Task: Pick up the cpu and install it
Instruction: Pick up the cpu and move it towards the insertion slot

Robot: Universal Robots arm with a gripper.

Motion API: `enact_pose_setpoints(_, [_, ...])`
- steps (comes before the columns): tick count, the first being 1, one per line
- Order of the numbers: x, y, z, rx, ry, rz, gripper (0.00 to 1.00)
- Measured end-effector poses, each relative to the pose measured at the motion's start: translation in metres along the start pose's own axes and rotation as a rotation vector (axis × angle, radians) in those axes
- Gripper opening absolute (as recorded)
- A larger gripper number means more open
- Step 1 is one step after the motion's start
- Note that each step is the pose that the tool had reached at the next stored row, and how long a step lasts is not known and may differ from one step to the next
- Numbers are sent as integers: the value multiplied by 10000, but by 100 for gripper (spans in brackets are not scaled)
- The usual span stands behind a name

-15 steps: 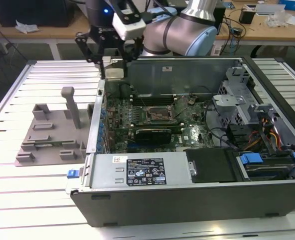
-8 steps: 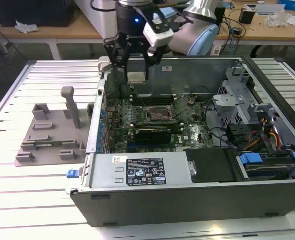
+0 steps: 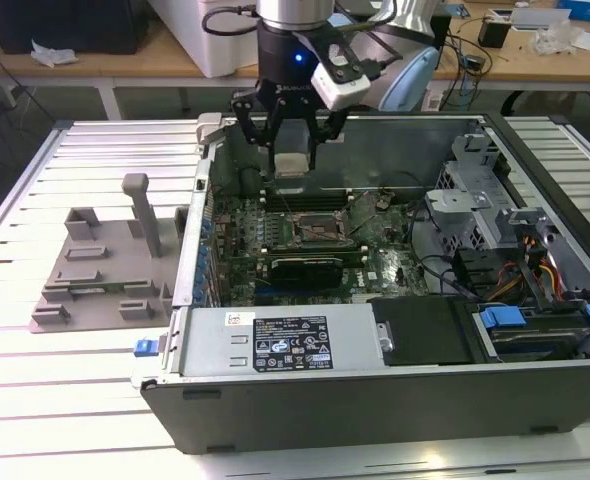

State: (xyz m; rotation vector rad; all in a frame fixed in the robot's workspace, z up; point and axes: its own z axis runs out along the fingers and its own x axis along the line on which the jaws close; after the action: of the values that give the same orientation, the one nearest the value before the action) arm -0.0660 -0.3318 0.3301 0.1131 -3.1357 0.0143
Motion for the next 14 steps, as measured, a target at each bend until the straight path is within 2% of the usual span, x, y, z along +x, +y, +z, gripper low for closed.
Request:
enact_pose_setpoints(6, [-202,1,162,0,4,-2,55])
enact_pose_setpoints(8, [-249,5,201,0,6,0,55])
enact_pose_setpoints(10, [-331,15,272,0,10,-2,55])
enact_pose_setpoints(14, [-424,30,361,-2,14,0,55])
